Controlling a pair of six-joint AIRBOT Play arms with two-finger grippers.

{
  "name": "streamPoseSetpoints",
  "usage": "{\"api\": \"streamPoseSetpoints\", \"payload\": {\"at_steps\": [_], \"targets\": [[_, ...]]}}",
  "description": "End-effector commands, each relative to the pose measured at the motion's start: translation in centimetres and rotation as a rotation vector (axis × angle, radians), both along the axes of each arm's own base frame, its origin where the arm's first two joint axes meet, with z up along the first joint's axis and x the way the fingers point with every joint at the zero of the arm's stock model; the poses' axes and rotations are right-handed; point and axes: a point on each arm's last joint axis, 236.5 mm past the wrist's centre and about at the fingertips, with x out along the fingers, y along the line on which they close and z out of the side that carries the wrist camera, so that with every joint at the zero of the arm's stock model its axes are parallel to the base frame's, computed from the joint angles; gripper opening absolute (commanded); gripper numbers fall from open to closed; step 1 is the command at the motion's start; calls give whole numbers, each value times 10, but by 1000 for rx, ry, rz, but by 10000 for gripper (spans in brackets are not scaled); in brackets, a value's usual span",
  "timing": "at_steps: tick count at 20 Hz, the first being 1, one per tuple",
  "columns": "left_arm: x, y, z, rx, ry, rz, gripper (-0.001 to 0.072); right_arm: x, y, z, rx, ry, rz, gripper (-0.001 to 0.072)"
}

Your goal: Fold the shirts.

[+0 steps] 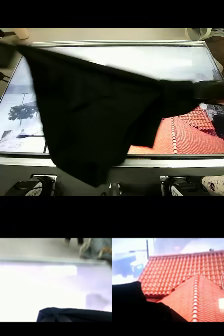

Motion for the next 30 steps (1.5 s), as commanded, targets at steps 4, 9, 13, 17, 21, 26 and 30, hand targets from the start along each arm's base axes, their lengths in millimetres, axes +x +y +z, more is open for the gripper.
{"api": "streamPoseSetpoints", "payload": {"at_steps": [4, 9, 13, 17, 21, 26, 30], "targets": [[77, 6, -230, -116, 454, 100, 28, 153, 71, -184, 313, 44, -46, 18], [88, -19, -280, -331, 612, 107, 232, 194, 110, -221, 581, 31, -159, 201], [31, 19, -288, -264, 849, 19, 492, 154, 55, -191, 453, 136, 56, 586], [-63, 44, -340, -159, 1135, 9, 515, 75, -29, -230, 532, 429, -97, 529], [-102, 8, -385, -190, 1204, 0, 537, 38, -23, -260, 571, 545, -86, 532], [-101, -21, -396, -188, 1174, -15, 528, 35, 12, -278, 551, 580, 10, 644], [-100, -26, -400, -182, 1178, -9, 356, 48, 47, -301, 528, 576, 71, 644]]}}
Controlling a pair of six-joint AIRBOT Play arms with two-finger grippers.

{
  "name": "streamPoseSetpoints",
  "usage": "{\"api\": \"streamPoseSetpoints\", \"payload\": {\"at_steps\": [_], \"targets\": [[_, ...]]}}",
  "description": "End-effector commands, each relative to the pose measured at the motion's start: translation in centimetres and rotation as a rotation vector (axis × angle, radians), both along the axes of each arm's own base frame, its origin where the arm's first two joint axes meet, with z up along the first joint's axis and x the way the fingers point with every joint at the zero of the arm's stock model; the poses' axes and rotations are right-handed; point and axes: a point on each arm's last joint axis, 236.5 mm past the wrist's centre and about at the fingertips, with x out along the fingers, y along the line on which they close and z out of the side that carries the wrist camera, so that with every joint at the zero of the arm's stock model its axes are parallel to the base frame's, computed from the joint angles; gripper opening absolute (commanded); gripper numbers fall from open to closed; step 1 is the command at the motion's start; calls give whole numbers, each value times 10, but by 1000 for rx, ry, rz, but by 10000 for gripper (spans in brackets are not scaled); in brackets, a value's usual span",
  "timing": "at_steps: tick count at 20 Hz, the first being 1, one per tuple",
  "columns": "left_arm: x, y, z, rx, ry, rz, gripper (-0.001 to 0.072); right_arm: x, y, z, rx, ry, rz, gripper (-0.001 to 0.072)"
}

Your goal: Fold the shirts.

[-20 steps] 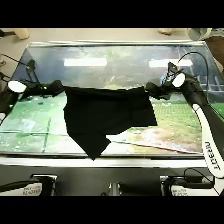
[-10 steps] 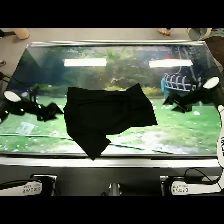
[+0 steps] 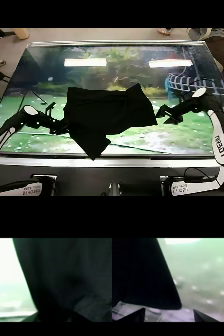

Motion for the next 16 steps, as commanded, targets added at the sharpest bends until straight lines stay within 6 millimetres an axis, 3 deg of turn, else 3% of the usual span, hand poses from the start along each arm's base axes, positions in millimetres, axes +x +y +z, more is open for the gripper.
{"api": "streamPoseSetpoints", "payload": {"at_steps": [1, 2, 3, 4, 5, 6, 7, 8, 9, 10, 11, 12, 13, 14, 15, 16], "targets": [[2, -3, -5, 14, -7, 15, 241, 5, 34, -21, 3, -8, 64, 643], [3, -3, -4, 13, -10, 11, 87, 4, 43, -27, 1, -1, 87, 618], [5, -4, -2, 12, -24, -4, 27, 5, 51, -32, -5, -4, 105, 586], [9, -4, 4, 11, -55, -28, 26, 10, 57, -36, -21, -32, 115, 407], [19, -3, 16, 13, -107, -42, 24, 18, 60, -36, -37, -67, 127, 68], [32, -1, 35, 22, -174, -42, 23, 24, 60, -24, -36, -91, 135, 18], [52, 5, 68, 36, -279, -34, 23, 33, 59, -4, -36, -139, 155, 16], [74, 12, 114, 57, -415, -25, 23, 47, 55, 30, -48, -229, 183, 15], [93, 21, 170, 91, -572, -17, 23, 63, 47, 74, -76, -341, 190, 15], [106, 32, 246, 133, -765, 0, 23, 78, 38, 131, -112, -483, 173, 16], [107, 42, 327, 171, -962, 27, 23, 89, 23, 207, -166, -664, 122, 16], [93, 52, 422, 213, -1191, 69, 24, 86, 5, 291, -240, -871, 65, 17], [64, 61, 508, 266, -1404, 118, 24, 69, -13, 370, -326, -1074, 11, 17], [21, 68, 586, 336, -1616, 170, 24, 37, -27, 450, -423, -1287, -55, 17], [-23, 70, 640, 381, -1770, 215, 24, -2, -35, 510, -500, -1459, -115, 16], [-64, 64, 675, 372, -1872, 253, 24, -45, -34, 555, -512, -1594, -183, 16]]}}
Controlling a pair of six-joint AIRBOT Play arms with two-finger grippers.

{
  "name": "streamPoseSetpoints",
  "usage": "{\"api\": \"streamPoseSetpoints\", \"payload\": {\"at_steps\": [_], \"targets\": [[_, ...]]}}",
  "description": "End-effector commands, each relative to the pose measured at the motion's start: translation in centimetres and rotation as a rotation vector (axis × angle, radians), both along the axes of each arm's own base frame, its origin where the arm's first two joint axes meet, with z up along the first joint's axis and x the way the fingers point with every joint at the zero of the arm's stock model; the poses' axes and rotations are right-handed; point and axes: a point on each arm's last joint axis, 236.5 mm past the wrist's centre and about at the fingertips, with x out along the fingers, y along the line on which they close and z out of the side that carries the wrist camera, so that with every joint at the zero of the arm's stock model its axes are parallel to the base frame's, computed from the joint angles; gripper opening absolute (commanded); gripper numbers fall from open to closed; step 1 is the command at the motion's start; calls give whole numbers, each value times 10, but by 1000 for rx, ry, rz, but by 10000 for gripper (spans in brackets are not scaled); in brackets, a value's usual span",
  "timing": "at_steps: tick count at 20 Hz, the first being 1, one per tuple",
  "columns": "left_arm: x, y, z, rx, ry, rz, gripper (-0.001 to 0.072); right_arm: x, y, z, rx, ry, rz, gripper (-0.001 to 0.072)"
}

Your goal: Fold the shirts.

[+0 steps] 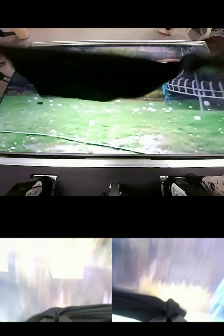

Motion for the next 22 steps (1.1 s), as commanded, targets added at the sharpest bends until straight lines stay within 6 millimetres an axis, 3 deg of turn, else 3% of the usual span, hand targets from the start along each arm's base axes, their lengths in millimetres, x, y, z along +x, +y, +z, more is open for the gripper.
{"api": "streamPoseSetpoints", "payload": {"at_steps": [1, 3, 5, 7, 9, 11, 12, 15, 19, 22], "targets": [[-152, -3, 174, 25, -510, 109, 24, -137, -20, 192, -76, -582, -172, 16], [-181, -17, 177, -3, -523, 70, 24, -185, -6, 211, -53, -656, -148, 16], [-180, -12, 168, 31, -490, 97, 24, -206, -5, 216, -60, -679, -155, 16], [-165, 3, 157, 72, -441, 154, 24, -205, -9, 209, -80, -651, -173, 17], [-136, 19, 128, 118, -314, 197, 24, -187, -23, 176, -104, -506, -209, 17], [-94, 35, 71, 154, -81, 203, 25, -155, -42, 107, -127, -211, -250, 18], [-68, 40, 33, 154, 57, 187, 25, -138, -47, 61, -117, -22, -251, 18], [4, 46, -89, 144, 390, 115, 25, -71, -38, -53, -49, 382, -157, 17], [68, 36, -255, 99, 716, 51, 26, 39, -7, -183, -2, 569, -77, 17], [101, 35, -345, 43, 861, 73, 27, 99, 29, -255, 76, 580, -86, 18]]}}
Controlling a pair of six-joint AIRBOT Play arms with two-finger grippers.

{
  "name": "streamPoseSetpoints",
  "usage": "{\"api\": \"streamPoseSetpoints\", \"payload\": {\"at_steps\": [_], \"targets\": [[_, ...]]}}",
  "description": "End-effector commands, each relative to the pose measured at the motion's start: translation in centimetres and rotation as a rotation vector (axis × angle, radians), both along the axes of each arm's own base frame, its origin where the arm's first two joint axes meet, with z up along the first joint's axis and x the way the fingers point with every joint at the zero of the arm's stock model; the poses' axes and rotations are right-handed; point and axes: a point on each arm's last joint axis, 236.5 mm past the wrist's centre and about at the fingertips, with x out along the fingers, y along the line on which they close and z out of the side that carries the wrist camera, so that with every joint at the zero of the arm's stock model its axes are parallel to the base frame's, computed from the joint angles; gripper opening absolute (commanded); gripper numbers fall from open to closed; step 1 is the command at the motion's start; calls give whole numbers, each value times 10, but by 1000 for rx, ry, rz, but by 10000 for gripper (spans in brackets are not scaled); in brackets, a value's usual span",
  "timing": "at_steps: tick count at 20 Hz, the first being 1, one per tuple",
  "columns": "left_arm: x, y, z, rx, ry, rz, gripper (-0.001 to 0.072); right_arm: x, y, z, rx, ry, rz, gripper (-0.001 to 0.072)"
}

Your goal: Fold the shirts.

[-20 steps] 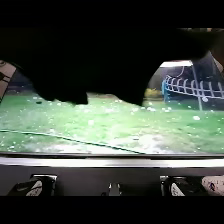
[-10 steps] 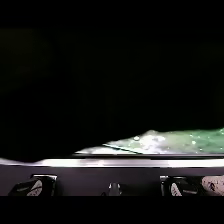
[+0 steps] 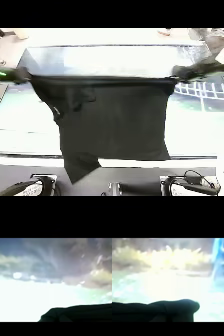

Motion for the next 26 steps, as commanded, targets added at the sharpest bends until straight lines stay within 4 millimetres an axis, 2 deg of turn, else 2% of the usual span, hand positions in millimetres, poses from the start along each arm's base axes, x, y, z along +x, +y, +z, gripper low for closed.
{"api": "streamPoseSetpoints", "payload": {"at_steps": [1, 3, 4, 5, 6, 7, 8, 9, 10, 11, 12, 14, 16, 18, 20, 22, 23, 26], "targets": [[26, -10, -112, -92, 207, 52, 28, 61, 44, -93, 108, 51, -38, 18], [26, -20, -149, -176, 317, 98, 28, 71, 53, -112, 182, 80, -116, 19], [25, -27, -160, -225, 361, 119, 35, 75, 55, -115, 216, 84, -154, 19], [24, -36, -167, -276, 395, 120, 125, 78, 57, -112, 237, 78, -172, 35], [21, -38, -169, -297, 419, 119, 281, 77, 53, -104, 238, 75, -172, 163], [15, -34, -167, -288, 435, 91, 450, 71, 46, -93, 219, 76, -141, 409], [4, -28, -162, -268, 457, 32, 482, 61, 34, -83, 171, 76, -66, 494], [-11, -19, -161, -259, 496, -11, 482, 43, 11, -80, 130, 118, -38, 486], [-30, -9, -162, -257, 553, -26, 481, 16, -12, -84, 124, 224, -55, 482], [-51, -2, -166, -270, 611, -24, 476, -14, -35, -93, 138, 345, -86, 464], [-70, 2, -173, -284, 644, -15, 451, -43, -48, -105, 162, 461, -104, 407], [-116, 1, -202, -309, 705, 2, 449, -105, -58, -131, 206, 650, -87, 402], [-155, -12, -233, -331, 729, 17, 449, -141, -55, -158, 229, 691, -115, 402], [-178, -29, -251, -370, 746, -2, 449, -154, -48, -178, 234, 664, -139, 405], [-188, -35, -263, -378, 767, 9, 450, -159, -42, -186, 254, 661, -148, 423], [-180, -42, -265, -385, 736, 13, 441, -161, -41, -186, 251, 661, -126, 457], [-173, -46, -264, -390, 713, 16, 405, -161, -42, -187, 246, 660, -124, 504], [-160, -61, -264, -393, 673, 21, 386, -158, -42, -190, 247, 647, -132, 504]]}}
